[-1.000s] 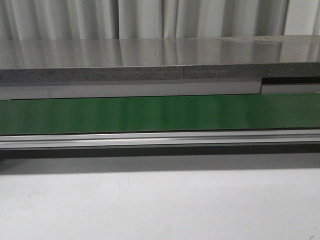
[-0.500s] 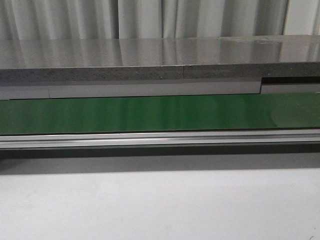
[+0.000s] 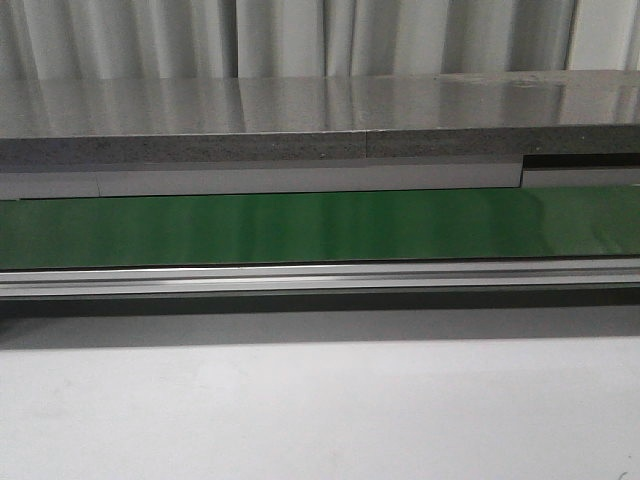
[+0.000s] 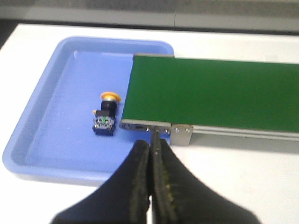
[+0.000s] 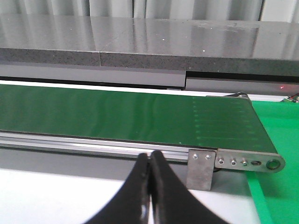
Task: Move button from left to right
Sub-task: 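Lower the left gripper over the yellow push button in the blue tray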
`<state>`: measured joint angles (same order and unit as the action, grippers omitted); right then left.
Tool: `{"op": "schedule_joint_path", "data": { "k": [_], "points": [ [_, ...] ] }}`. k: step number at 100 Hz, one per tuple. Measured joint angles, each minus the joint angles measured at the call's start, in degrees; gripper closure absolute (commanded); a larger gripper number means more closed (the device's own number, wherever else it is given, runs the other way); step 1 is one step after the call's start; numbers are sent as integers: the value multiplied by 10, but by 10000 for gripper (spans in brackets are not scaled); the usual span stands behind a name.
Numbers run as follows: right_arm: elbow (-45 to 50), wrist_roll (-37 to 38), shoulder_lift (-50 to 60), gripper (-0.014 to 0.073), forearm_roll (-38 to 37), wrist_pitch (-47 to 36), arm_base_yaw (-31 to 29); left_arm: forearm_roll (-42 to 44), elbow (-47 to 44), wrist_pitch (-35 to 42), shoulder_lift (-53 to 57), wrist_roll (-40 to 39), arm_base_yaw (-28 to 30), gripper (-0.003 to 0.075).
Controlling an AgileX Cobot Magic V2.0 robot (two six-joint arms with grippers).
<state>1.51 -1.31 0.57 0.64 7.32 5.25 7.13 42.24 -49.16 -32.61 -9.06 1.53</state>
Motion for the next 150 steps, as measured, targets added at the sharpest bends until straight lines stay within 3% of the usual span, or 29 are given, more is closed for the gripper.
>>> {"op": "schedule_joint_path", "data": {
  "k": [23, 30, 40, 52, 59, 92, 105, 127, 150],
  "points": [
    [0, 0, 0, 660, 0, 0, 0, 0, 36, -66, -83, 0, 0, 736],
    [0, 0, 0, 660, 0, 0, 0, 0, 37, -69, -94, 0, 0, 689],
    [0, 0, 0, 660, 0, 0, 0, 0, 37, -69, -101, 0, 0, 516],
    [0, 0, 0, 660, 0, 0, 0, 0, 37, -69, -102, 0, 0, 206],
    [0, 0, 0, 660, 0, 0, 0, 0, 37, -69, -102, 0, 0, 113],
    [0, 0, 0, 660, 0, 0, 0, 4, 38, -67, -116, 0, 0, 101],
    [0, 0, 0, 660, 0, 0, 0, 9, 49, -33, -152, 0, 17, 102],
    [0, 0, 0, 660, 0, 0, 0, -26, 120, -10, -283, 43, 102, 102],
    [0, 0, 0, 660, 0, 0, 0, -197, 227, -8, -443, 184, 235, 102]
  ]
}}
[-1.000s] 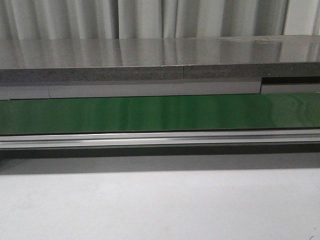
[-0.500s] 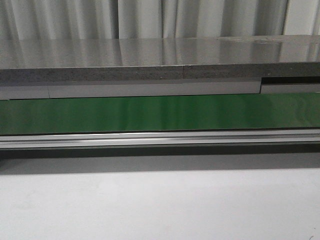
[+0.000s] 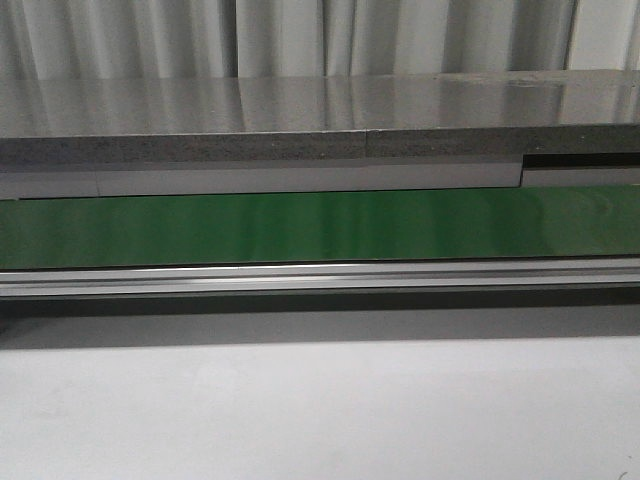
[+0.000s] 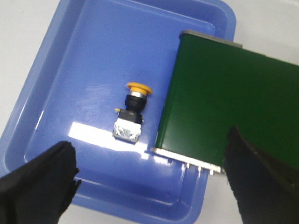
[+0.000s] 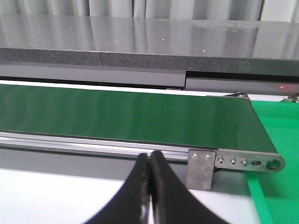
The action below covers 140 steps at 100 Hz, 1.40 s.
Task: Move button from left to right
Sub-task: 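Lower the left gripper over the yellow push button in the blue tray, then close the left gripper on the yellow push button's black body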
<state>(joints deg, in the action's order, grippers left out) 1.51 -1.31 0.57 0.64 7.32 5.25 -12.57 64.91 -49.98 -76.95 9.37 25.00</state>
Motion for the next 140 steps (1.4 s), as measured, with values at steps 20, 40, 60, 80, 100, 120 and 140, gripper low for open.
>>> {"op": "schedule_joint_path", "data": {
  "k": [20, 40, 60, 80, 100, 120, 140],
  "points": [
    [0, 0, 0, 660, 0, 0, 0, -98, 89, -29, -154, 58, 61, 102],
    [0, 0, 0, 660, 0, 0, 0, -107, 107, -31, -253, 62, 64, 102],
    [0, 0, 0, 660, 0, 0, 0, -97, 108, -12, -293, 63, 64, 102],
    [0, 0, 0, 660, 0, 0, 0, -97, 109, -1, -309, 63, 63, 102],
    [0, 0, 0, 660, 0, 0, 0, -85, 109, 4, -334, 63, 40, 102],
    [0, 0, 0, 660, 0, 0, 0, -58, 109, 18, -345, 58, 15, 104],
    [0, 0, 0, 660, 0, 0, 0, -25, 109, 29, -345, 35, 14, 104]
  ]
}}
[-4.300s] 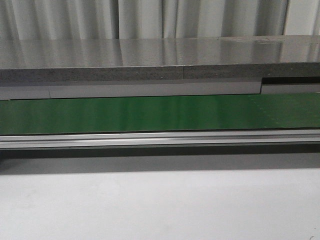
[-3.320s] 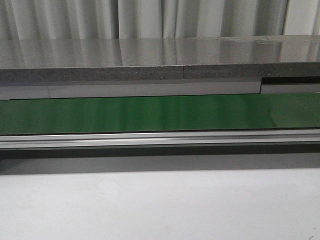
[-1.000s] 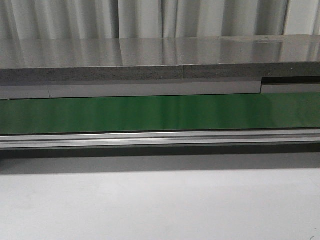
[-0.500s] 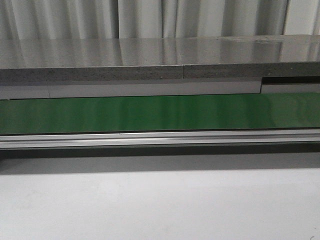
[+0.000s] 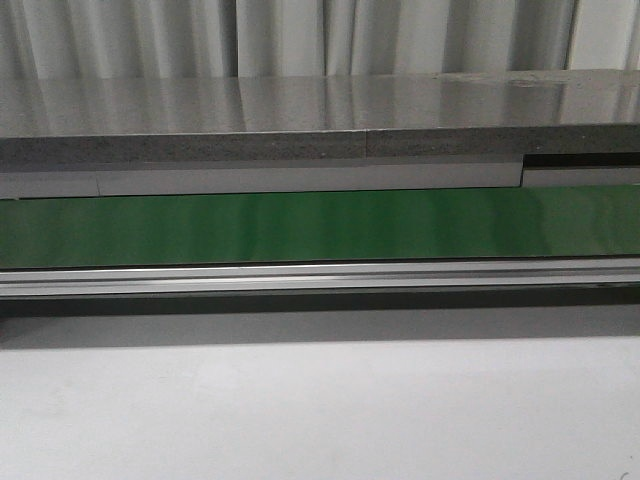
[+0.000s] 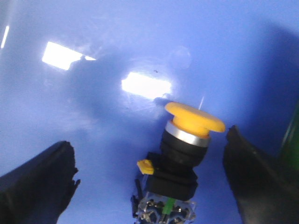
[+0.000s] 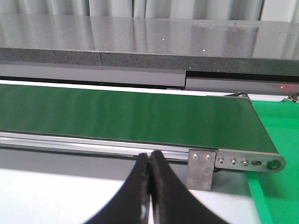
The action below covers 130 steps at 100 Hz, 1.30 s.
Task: Move button from left to right
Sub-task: 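Close the left gripper on the yellow push button's black body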
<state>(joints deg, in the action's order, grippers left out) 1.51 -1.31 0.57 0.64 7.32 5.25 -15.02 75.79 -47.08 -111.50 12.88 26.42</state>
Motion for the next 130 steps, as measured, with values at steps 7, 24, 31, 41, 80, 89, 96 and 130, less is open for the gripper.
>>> {"op": "schedule_joint_path", "data": {
  "k": [7, 24, 31, 41, 80, 89, 96, 130],
  "points": [
    [0, 0, 0, 660, 0, 0, 0, 6, 0, 1, 0, -4, 0, 104],
    [0, 0, 0, 660, 0, 0, 0, 9, 1, 1, -3, -6, 0, 104],
    [0, 0, 0, 660, 0, 0, 0, 9, 1, -4, -9, -7, 0, 112],
    [0, 0, 0, 660, 0, 0, 0, 9, 3, -19, -30, -7, 0, 167],
    [0, 0, 0, 660, 0, 0, 0, 23, 8, -29, -51, -8, -3, 609],
    [0, 0, 0, 660, 0, 0, 0, 21, 9, -32, -51, -8, -3, 740],
    [0, 0, 0, 660, 0, 0, 0, 17, 9, -35, -48, -8, -4, 741],
    [0, 0, 0, 660, 0, 0, 0, 10, 48, -68, 49, -8, -20, 741]
  ]
}}
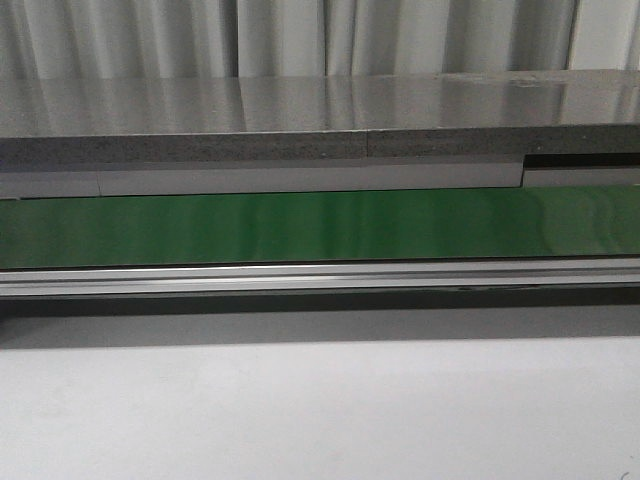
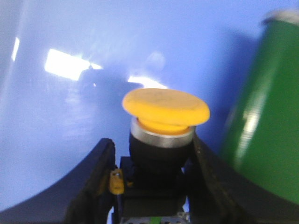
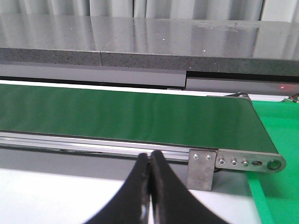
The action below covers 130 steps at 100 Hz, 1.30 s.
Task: Move button from left to right
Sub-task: 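Close the left gripper on the yellow push button's black body, then lift the button and place it upright on the conveyor belt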
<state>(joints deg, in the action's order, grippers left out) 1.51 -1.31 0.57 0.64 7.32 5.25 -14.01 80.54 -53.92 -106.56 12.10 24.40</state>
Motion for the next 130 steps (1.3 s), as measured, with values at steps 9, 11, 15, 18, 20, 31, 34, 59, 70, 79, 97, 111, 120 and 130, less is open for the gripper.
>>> {"op": "schedule_joint_path", "data": {
  "k": [9, 11, 15, 18, 20, 31, 34, 59, 70, 79, 97, 111, 120, 130],
  "points": [
    [0, 0, 0, 660, 0, 0, 0, 0, 14, -9, 14, 3, -20, 741],
    [0, 0, 0, 660, 0, 0, 0, 0, 15, -10, 16, 5, -26, 741],
    [0, 0, 0, 660, 0, 0, 0, -1, 16, -12, 17, 6, -38, 741],
    [0, 0, 0, 660, 0, 0, 0, -1, 16, -13, 17, 7, -46, 741],
    [0, 0, 0, 660, 0, 0, 0, 0, 16, -14, 17, 7, -52, 741],
    [0, 0, 0, 660, 0, 0, 0, 7, 16, -23, 17, 9, -81, 741],
    [0, 0, 0, 660, 0, 0, 0, 12, 16, -23, 17, 9, -89, 741],
    [0, 0, 0, 660, 0, 0, 0, 27, 16, -31, 17, 9, -117, 737],
    [0, 0, 0, 660, 0, 0, 0, 28, 16, -38, 15, 9, -120, 668],
    [0, 0, 0, 660, 0, 0, 0, 30, 16, -42, 6, 9, -120, 553],
    [0, 0, 0, 660, 0, 0, 0, 30, 16, -51, -5, 9, -120, 152],
    [0, 0, 0, 660, 0, 0, 0, 30, 16, -51, -5, 9, -120, 24],
    [0, 0, 0, 660, 0, 0, 0, 28, 16, -53, -5, 9, -120, 49],
    [0, 0, 0, 660, 0, 0, 0, 21, 16, -55, -2, 9, -120, 52]
  ]
}}
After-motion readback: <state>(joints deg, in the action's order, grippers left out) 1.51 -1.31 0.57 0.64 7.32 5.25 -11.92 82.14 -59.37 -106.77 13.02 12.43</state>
